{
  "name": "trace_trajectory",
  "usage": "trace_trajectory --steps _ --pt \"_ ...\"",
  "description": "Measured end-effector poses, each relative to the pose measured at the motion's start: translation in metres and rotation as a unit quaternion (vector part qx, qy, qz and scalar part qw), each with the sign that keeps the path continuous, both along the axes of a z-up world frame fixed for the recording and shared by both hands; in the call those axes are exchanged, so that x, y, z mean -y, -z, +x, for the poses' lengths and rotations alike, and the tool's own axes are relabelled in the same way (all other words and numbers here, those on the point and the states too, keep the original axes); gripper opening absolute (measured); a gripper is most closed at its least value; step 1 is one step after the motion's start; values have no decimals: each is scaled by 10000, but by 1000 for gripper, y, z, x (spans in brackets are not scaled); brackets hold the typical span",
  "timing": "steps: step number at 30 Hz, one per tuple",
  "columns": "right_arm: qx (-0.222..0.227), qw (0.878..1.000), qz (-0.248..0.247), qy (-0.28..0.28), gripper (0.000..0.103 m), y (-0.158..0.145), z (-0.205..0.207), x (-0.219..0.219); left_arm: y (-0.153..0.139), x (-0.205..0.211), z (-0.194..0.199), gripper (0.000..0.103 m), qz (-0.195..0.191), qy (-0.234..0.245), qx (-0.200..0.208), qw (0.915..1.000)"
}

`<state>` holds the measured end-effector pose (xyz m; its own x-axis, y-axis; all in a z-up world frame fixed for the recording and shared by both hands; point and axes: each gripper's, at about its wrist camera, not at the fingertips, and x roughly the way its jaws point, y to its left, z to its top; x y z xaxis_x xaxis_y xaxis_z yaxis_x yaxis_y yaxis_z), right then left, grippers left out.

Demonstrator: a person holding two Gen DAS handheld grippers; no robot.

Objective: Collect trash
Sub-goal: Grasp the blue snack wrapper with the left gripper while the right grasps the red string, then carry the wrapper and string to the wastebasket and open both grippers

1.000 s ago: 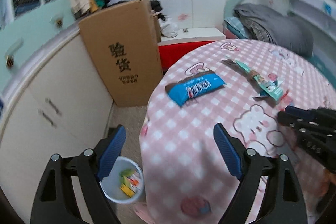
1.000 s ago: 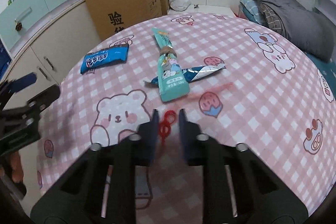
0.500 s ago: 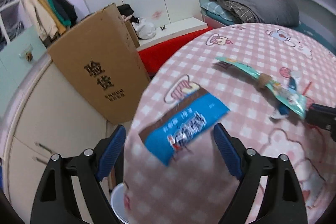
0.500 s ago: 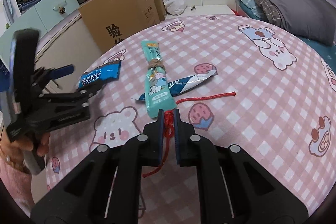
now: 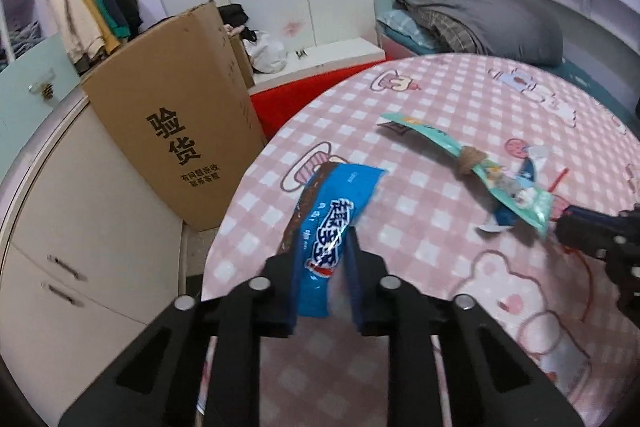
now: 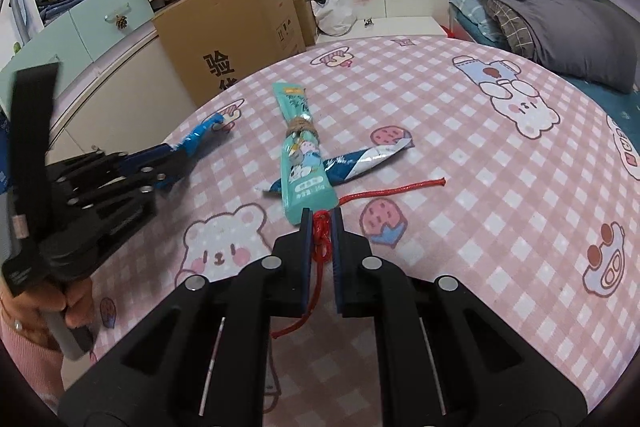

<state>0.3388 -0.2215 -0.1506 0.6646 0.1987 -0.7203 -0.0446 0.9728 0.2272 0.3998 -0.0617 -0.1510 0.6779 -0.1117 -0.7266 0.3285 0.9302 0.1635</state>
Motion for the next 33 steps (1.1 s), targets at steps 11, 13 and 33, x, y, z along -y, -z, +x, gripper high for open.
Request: trace_trajectory --steps 11,13,33 --pt "430 9974 260 -513 9 -61 -38 -41 -34 -50 -57 10 -1213 -468 36 9915" --pt "515 9958 336 -686 9 -75 -42 -57 -41 -64 -68 10 -1409 -570 55 9884" --pt "-93 9685 421 -2452 9 -26 -6 -302 0 -264 -119 9 -1886 -2262 35 9557"
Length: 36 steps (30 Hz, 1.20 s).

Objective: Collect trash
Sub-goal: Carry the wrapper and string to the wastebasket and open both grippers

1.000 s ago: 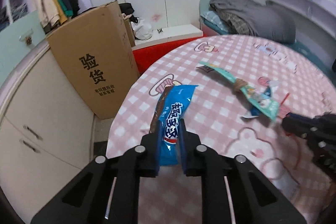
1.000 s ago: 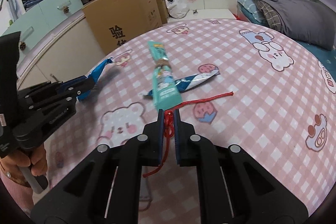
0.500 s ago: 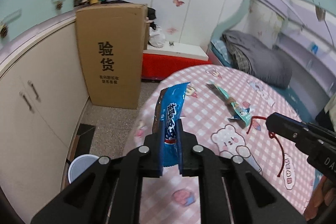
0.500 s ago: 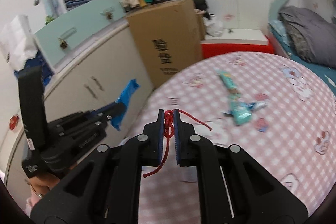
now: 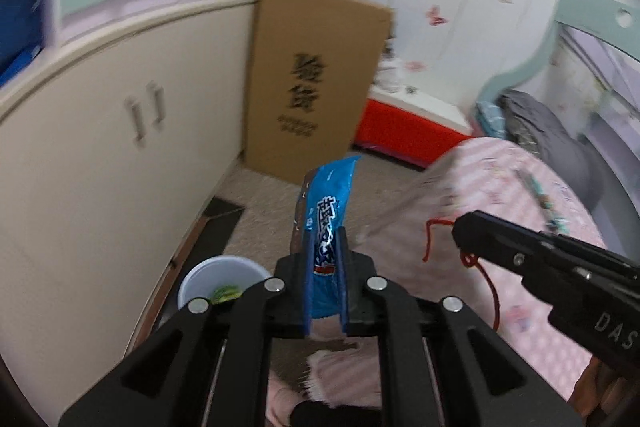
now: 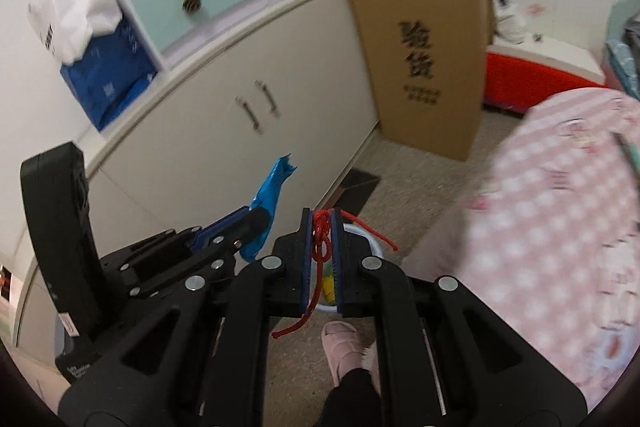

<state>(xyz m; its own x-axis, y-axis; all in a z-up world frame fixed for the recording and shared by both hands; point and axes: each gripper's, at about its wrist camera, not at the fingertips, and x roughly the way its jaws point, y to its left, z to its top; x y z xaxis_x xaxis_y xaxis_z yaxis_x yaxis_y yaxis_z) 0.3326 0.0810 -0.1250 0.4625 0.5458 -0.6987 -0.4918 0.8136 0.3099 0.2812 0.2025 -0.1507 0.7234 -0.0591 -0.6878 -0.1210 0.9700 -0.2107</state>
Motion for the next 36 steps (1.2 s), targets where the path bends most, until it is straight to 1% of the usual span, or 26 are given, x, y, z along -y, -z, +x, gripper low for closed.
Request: trace_trajectory --steps 2,4,7,9,13,16,17,18,19,21,27,30,36 --pt "-164 9998 -22 -144 9 18 9 -24 18 -24 0 9 -16 -252 -134 9996" --pt "-324 9992 -95 -219 9 40 20 -45 36 -48 2 9 -118 -465 -307 9984" --pt "-474 9979 -272 -349 9 70 31 -74 64 -80 5 9 -131 -850 -528 9949" --pt "-582 9968 -356 -428 9 92 39 -91 78 -97 8 9 -164 -1002 -638 9928" --pt "-610 9956 -447 -558 10 124 48 -119 105 -124 15 9 -155 -1276 -879 9878" --pt "-767 9943 -504 -538 21 149 54 -129 122 -140 20 9 -173 -1418 -1032 9843" --pt "-830 9942 -470 -489 33 157 56 -129 128 -143 23 9 -175 -1441 -1078 9835" --pt "-837 9943 -487 -453 50 162 57 -127 131 -144 25 9 -179 -1450 -1116 9830" --pt "-811 9943 -544 -431 52 166 57 -127 138 -147 27 9 -183 -1450 -1174 9823" --pt "-813 9938 -638 -409 52 171 57 -127 145 -149 30 9 -177 -1447 -1233 9816" --pt "-742 9948 -679 -163 55 173 58 -114 163 -147 41 9 -241 -1384 -1364 9806" --pt "-768 9947 -685 -41 57 176 59 -107 166 -141 45 9 -262 -1337 -1371 9811" --pt "-679 9949 -707 216 59 174 59 -96 164 -125 52 9 -139 -1217 -1382 9828"
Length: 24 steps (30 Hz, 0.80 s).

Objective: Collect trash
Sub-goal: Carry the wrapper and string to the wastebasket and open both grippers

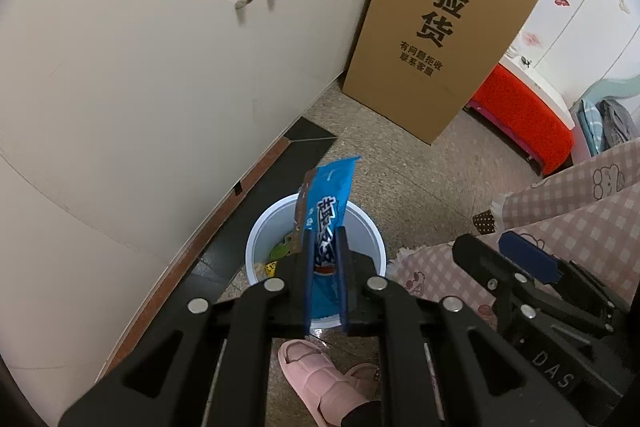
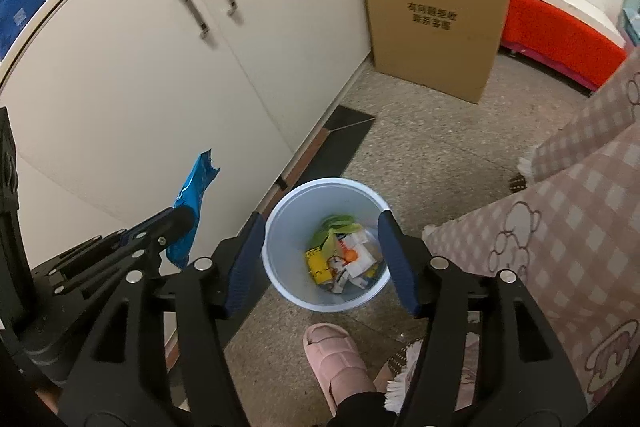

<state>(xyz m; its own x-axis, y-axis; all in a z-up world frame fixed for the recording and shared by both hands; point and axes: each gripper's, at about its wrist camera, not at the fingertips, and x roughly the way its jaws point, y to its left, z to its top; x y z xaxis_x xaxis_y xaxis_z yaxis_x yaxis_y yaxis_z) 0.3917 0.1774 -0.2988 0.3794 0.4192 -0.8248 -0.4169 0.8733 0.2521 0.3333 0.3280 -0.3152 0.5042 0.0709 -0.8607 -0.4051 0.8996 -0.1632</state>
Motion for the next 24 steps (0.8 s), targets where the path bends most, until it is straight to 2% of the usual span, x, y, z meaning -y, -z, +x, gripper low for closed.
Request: trace_trajectory --steps 21,24 --pt "378 9972 74 639 65 -7 17 34 -5 24 40 11 244 322 -94 9991" --pt "375 9971 78 664 65 -6 17 36 -7 28 45 18 314 417 -95 9986"
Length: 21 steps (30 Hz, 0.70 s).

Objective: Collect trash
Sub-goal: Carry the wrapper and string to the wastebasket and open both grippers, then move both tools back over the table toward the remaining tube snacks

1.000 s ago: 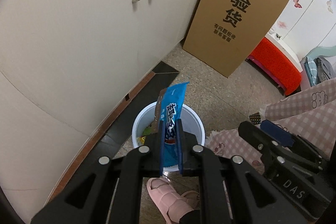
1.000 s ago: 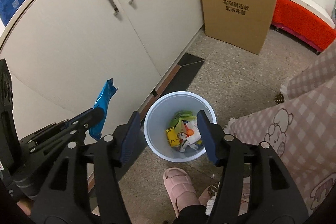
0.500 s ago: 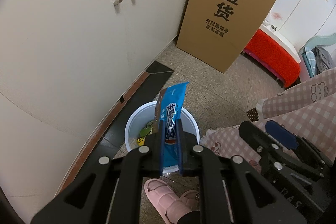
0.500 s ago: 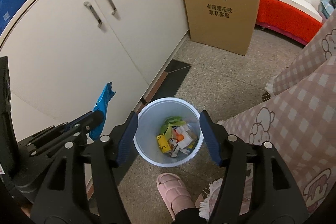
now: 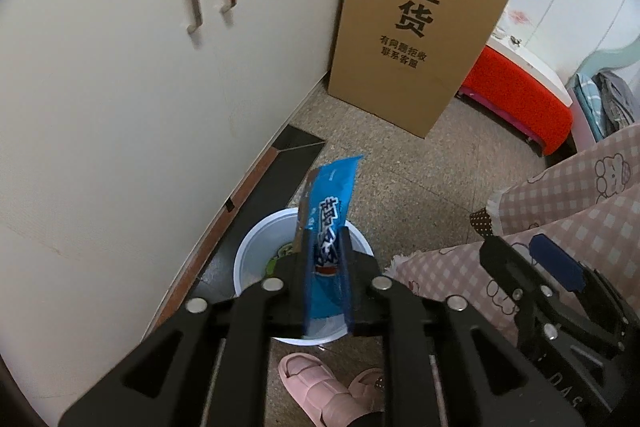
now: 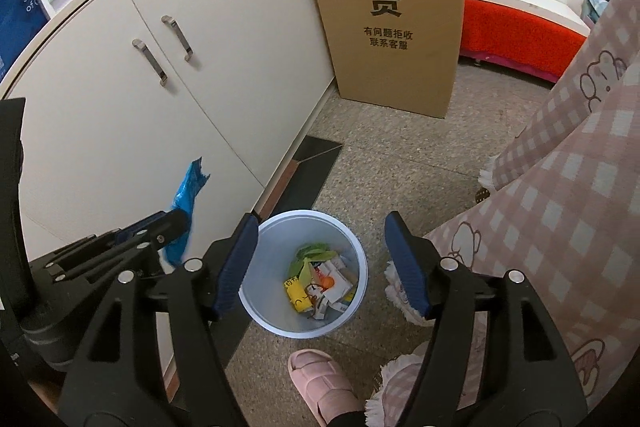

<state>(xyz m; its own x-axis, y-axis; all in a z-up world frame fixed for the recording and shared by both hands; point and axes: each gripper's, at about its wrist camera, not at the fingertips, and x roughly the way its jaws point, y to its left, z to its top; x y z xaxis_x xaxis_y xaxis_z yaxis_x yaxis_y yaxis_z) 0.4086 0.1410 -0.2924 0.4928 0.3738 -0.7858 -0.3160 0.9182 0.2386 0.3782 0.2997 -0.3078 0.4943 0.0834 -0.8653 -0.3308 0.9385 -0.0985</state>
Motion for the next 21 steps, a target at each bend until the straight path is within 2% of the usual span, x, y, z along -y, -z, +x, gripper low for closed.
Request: trace_trajectory --steps 2,4,8,12,15,21 --pt "-20 10000 36 24 65 0 1 3 -1 1 0 49 158 -9 14 9999" --pt "-26 10000 51 31 65 -1 0 6 -1 1 -3 61 257 -60 29 9996" --pt "-64 9999 118 7 65 -5 -3 6 0 -2 -10 61 226 -116 -39 9997" --pt "27 9997 217 -140 65 -23 -16 1 -14 -4 -24 63 285 -192 26 9994" --pt "222 9989 292 -293 65 -47 -34 1 -33 -4 -38 63 399 -242 146 9988" --pt "724 9953 473 -445 66 -104 -69 16 -92 1 -76 68 565 -402 667 9954"
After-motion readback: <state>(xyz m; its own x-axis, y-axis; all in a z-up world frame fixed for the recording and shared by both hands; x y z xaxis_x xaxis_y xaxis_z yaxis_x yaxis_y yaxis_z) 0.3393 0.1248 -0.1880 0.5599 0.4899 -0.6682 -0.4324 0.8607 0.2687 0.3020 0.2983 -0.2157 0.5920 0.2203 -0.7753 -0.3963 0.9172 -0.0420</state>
